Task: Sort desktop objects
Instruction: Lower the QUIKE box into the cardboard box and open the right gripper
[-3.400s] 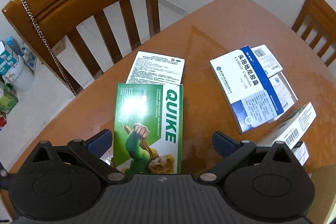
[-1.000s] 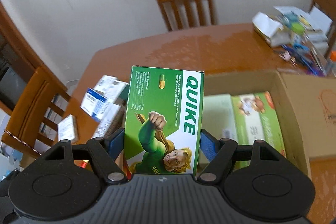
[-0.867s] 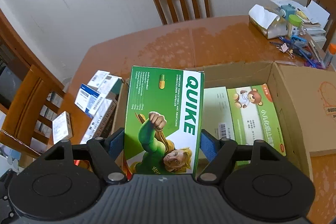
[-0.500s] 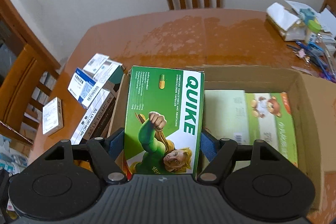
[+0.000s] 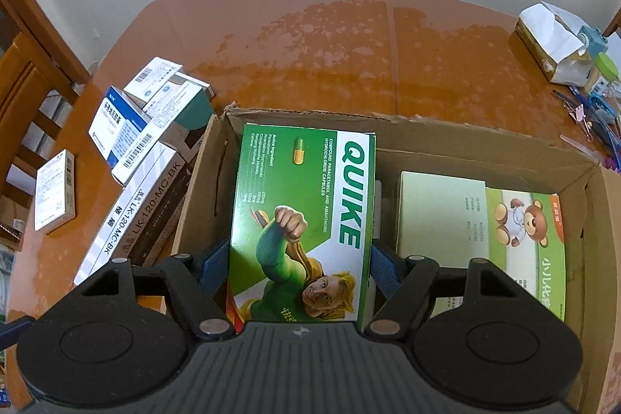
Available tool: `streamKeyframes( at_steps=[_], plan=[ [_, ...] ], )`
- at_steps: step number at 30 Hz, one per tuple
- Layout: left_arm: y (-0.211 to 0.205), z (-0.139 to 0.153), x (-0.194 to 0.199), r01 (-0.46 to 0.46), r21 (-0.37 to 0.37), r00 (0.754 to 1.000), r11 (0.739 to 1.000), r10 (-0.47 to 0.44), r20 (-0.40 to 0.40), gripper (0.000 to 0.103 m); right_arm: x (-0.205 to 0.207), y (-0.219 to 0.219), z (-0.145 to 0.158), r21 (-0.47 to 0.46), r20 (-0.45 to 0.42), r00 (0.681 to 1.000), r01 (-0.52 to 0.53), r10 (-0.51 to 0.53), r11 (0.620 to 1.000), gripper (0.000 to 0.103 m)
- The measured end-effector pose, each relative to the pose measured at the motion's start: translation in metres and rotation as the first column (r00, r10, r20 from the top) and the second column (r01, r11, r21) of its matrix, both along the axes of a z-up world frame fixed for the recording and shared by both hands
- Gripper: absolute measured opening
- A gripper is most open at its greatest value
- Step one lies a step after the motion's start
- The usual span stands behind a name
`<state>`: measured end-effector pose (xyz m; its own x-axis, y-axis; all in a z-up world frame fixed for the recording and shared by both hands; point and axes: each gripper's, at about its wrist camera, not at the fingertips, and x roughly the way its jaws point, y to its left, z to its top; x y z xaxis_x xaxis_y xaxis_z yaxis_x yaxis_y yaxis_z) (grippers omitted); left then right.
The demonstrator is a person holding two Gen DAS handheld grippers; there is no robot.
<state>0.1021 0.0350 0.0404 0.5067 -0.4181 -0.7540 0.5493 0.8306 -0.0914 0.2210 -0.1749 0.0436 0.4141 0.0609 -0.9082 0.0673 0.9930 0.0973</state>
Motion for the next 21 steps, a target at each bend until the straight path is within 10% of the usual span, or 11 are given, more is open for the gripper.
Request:
streamKeyframes(
  at_steps=[21],
  plan=[
    [0.002,0.001,0.0,0.006,-0.016,1.0,1.0,-0.006,-0.002,0.103,0.0,-0.016,0.002,0.114,-0.022,0.996,0.084,-0.082,0.99,0.083]
  ],
)
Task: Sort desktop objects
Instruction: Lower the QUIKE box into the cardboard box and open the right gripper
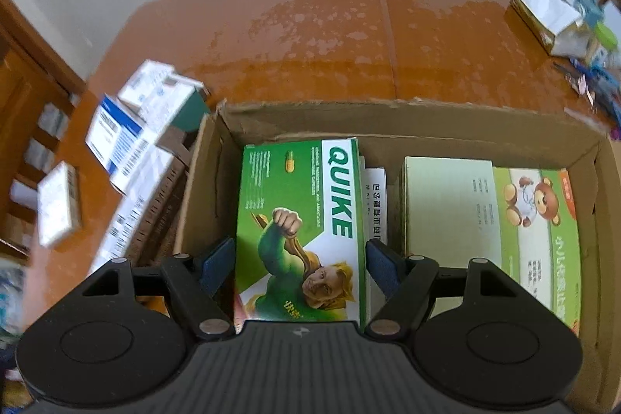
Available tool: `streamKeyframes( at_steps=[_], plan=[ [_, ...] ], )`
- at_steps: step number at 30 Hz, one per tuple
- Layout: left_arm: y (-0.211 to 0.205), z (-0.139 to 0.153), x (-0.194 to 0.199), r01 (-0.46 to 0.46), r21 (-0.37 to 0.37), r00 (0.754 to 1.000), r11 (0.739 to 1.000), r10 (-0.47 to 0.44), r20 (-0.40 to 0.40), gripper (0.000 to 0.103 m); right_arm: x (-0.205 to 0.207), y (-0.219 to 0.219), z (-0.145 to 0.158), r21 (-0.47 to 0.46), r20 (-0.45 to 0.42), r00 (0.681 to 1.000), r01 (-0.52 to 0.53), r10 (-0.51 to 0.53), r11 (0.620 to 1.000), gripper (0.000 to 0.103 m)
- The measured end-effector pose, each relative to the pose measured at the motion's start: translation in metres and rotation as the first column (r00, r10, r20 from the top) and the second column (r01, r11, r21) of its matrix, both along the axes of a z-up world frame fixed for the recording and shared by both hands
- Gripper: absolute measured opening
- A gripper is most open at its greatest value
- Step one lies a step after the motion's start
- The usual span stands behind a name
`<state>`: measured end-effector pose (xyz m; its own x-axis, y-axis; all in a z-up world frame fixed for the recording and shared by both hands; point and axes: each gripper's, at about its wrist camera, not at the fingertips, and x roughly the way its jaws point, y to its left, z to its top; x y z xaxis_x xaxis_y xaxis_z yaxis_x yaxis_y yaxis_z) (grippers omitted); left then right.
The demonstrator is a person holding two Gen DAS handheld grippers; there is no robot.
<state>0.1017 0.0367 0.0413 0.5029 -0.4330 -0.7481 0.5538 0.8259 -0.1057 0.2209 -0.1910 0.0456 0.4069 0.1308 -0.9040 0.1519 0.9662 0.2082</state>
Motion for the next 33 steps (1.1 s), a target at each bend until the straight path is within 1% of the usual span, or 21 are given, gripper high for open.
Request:
streamKeyframes(
  at_steps=[2,5,8,10,15,23,30,33],
  plan=[
    [0.0,0.0,0.0,0.0,-0.001,1.0,1.0,0.0,-0.001,0.103,-0.007,-0.017,0.005,0.089,0.015,0.999,0.05,-0.051,0.995,0.085],
    [-0.001,-0.001,0.0,0.005,-0.001,1.0,1.0,-0.005,-0.001,0.103,-0.018,-0.04,0.003,0.209,0.005,0.993,0.117,-0.121,0.971,0.085],
    [-0.002,0.0,0.0,0.015,0.0,1.0,1.0,-0.015,0.001,0.103,-0.028,-0.054,-0.008,0.288,-0.037,0.985,0.17,-0.166,0.942,0.086],
    [-0.003,0.0,-0.001,0.021,0.003,1.0,1.0,-0.021,0.003,0.103,-0.034,-0.058,-0.017,0.321,-0.063,0.981,0.194,-0.184,0.927,0.086],
    [-0.004,0.001,-0.002,0.027,0.009,1.0,1.0,-0.027,0.004,0.103,-0.039,-0.054,-0.03,0.36,-0.091,0.976,0.215,-0.196,0.908,0.086],
    [-0.004,0.001,-0.002,0.026,0.01,1.0,1.0,-0.026,0.006,0.103,-0.035,-0.044,-0.03,0.367,-0.086,0.98,0.196,-0.177,0.909,0.086],
    [-0.003,0.001,-0.002,0.025,0.009,1.0,1.0,-0.025,0.004,0.103,-0.029,-0.047,-0.02,0.349,-0.045,0.979,0.201,-0.198,0.915,0.086],
    [-0.003,0.001,-0.001,0.025,0.009,1.0,1.0,-0.025,0.003,0.103,-0.026,-0.045,-0.013,0.354,-0.015,0.98,0.19,-0.197,0.916,0.086]
  ],
)
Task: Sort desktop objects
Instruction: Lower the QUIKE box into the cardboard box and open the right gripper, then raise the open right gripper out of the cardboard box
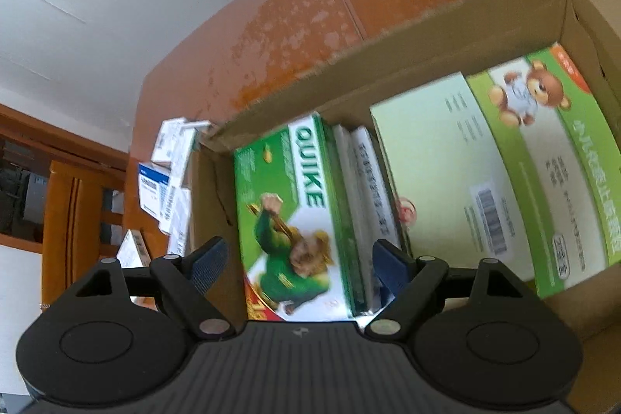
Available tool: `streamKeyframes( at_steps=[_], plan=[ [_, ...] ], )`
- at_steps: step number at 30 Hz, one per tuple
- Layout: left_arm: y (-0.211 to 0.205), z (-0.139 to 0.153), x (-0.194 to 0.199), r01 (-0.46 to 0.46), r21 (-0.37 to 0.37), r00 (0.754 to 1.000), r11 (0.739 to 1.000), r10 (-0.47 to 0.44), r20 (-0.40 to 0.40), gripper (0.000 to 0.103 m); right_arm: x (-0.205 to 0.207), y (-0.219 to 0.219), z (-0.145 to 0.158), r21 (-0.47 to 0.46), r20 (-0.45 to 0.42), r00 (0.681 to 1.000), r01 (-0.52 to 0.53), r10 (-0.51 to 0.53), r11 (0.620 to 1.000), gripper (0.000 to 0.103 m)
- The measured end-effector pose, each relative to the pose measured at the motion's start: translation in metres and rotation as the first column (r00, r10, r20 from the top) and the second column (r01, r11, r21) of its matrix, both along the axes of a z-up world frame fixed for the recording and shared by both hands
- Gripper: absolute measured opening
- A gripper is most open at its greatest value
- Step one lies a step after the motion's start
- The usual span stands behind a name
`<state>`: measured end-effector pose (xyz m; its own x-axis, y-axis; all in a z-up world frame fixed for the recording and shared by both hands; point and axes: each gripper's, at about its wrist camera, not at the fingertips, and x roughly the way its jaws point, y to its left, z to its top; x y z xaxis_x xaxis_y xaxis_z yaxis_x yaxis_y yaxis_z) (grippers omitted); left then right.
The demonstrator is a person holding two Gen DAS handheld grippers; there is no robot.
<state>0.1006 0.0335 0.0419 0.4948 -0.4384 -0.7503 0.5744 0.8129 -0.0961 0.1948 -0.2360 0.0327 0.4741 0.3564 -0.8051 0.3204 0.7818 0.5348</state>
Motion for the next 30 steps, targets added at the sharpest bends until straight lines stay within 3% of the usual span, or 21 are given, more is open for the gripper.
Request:
streamKeyframes(
  at_steps=[7,21,30],
  plan=[
    [0.0,0.0,0.0,-0.006,0.005,1.0,1.0,0.006,0.003,0.103,-0.002,0.0,0.009,-0.039,0.026,1.0,-0.014,0.015,0.999,0.09],
    [0.016,0.009,-0.003,-0.058,-0.005,0.997,0.998,0.058,0.042,0.103,-0.043,-0.01,0.031,-0.118,0.119,0.992,0.063,-0.048,0.991,0.093],
    [0.03,0.013,-0.002,-0.106,0.008,0.992,0.994,0.105,0.067,0.103,-0.063,-0.013,0.042,-0.121,0.163,0.984,0.098,-0.077,0.988,0.096]
  ],
)
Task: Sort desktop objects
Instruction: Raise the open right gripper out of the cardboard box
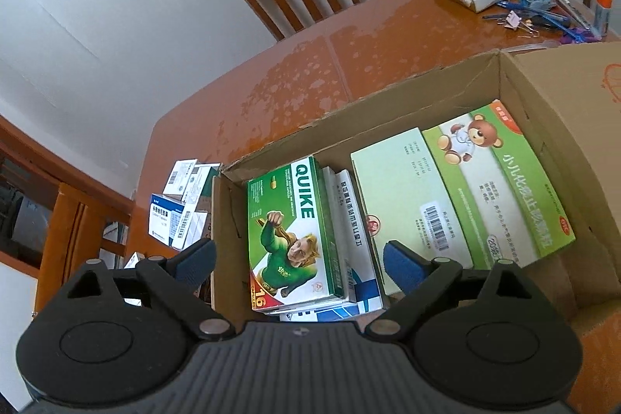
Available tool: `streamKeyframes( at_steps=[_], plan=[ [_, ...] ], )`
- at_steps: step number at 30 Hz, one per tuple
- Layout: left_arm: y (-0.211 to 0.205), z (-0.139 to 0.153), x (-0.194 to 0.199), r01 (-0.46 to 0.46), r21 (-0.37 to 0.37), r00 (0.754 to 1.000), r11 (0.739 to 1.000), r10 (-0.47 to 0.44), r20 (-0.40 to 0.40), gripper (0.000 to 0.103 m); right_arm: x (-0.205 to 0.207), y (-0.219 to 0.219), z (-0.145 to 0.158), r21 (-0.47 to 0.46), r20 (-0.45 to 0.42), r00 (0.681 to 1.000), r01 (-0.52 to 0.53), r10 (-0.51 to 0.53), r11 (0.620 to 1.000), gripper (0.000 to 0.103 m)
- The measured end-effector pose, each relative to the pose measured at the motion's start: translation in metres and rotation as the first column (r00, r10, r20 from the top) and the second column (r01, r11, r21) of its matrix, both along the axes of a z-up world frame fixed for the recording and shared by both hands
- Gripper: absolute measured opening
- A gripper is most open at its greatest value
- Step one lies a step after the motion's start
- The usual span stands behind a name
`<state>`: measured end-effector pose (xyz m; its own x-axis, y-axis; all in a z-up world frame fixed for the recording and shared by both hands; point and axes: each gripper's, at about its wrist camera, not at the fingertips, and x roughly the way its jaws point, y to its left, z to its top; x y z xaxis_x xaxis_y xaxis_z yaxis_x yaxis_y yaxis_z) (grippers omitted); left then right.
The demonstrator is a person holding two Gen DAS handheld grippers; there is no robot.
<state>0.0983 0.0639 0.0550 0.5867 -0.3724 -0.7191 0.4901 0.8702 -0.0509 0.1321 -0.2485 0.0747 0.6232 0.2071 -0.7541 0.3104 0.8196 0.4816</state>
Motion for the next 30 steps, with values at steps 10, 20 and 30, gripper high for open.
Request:
streamKeyframes(
  at_steps=[10,20,30],
  plan=[
    [0.007,-0.003,0.006,0.002,-0.003,1.0,1.0,-0.002,0.003,0.103,-0.012,0.0,0.005,-0.004,0.023,1.0,0.018,-0.017,1.0,0.097],
    [-0.007,-0.027,0.038,0.055,0.036,0.998,0.998,-0.056,0.021,0.103,-0.021,0.006,0.007,-0.009,0.01,1.0,0.027,-0.027,1.0,0.097],
    [-0.021,-0.045,0.05,0.093,0.074,0.996,0.993,-0.094,0.009,0.103,-0.032,-0.004,0.007,-0.012,0.003,0.997,0.083,-0.083,0.996,0.097]
  ],
)
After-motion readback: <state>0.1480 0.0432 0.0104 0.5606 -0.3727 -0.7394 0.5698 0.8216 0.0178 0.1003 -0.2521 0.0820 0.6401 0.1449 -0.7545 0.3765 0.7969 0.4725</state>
